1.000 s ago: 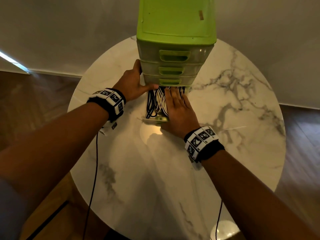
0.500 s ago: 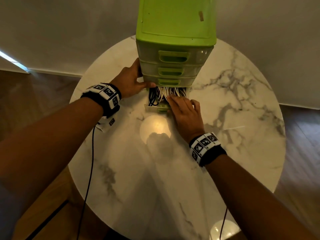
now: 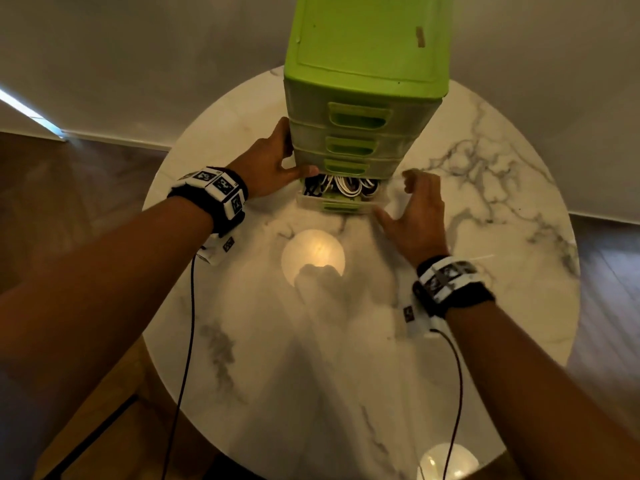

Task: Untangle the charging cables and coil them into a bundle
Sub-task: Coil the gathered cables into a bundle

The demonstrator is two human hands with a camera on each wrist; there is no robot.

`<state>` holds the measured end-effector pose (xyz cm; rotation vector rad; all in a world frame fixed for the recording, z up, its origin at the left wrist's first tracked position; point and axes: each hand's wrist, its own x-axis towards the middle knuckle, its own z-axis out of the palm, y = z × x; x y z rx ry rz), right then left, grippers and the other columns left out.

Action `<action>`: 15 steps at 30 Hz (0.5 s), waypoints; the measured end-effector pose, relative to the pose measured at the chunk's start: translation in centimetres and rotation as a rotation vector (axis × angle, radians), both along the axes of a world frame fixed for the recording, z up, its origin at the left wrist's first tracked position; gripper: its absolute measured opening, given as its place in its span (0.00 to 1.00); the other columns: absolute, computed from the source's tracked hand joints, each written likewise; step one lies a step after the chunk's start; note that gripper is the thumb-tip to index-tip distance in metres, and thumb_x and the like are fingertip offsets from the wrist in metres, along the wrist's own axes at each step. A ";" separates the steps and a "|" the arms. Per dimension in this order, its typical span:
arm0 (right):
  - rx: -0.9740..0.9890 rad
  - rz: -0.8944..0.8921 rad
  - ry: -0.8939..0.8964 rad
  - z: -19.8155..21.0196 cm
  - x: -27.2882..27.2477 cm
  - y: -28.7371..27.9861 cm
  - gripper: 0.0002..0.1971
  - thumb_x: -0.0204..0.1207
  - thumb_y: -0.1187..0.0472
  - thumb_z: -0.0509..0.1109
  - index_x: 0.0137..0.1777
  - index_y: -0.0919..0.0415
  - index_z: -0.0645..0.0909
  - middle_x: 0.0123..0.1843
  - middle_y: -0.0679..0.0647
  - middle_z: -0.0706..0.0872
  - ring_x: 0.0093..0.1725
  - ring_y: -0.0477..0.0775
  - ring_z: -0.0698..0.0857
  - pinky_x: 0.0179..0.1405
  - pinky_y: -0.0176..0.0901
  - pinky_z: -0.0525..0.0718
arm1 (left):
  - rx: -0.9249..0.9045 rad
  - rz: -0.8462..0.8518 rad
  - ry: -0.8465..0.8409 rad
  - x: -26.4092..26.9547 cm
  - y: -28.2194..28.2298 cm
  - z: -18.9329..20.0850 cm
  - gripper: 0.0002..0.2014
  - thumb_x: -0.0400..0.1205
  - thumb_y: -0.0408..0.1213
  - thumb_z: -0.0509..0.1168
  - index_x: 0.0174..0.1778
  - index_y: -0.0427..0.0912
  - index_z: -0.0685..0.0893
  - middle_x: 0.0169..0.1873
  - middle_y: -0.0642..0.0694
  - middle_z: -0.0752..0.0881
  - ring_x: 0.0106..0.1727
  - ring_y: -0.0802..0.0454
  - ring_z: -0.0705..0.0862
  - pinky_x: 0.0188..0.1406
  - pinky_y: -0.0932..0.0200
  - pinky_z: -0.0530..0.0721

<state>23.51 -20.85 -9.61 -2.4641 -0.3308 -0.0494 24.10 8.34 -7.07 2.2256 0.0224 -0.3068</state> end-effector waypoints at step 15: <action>-0.014 0.069 0.283 0.6 6.2 1.1 0.34 0.63 0.47 0.87 0.66 0.60 0.80 0.58 0.56 0.91 0.55 0.58 0.89 0.52 0.41 0.82 | 0.072 0.257 -0.049 -1.6 -1.6 -2.4 0.44 0.74 0.47 0.81 0.82 0.42 0.66 0.64 0.40 0.89 0.63 0.45 0.87 0.63 0.58 0.80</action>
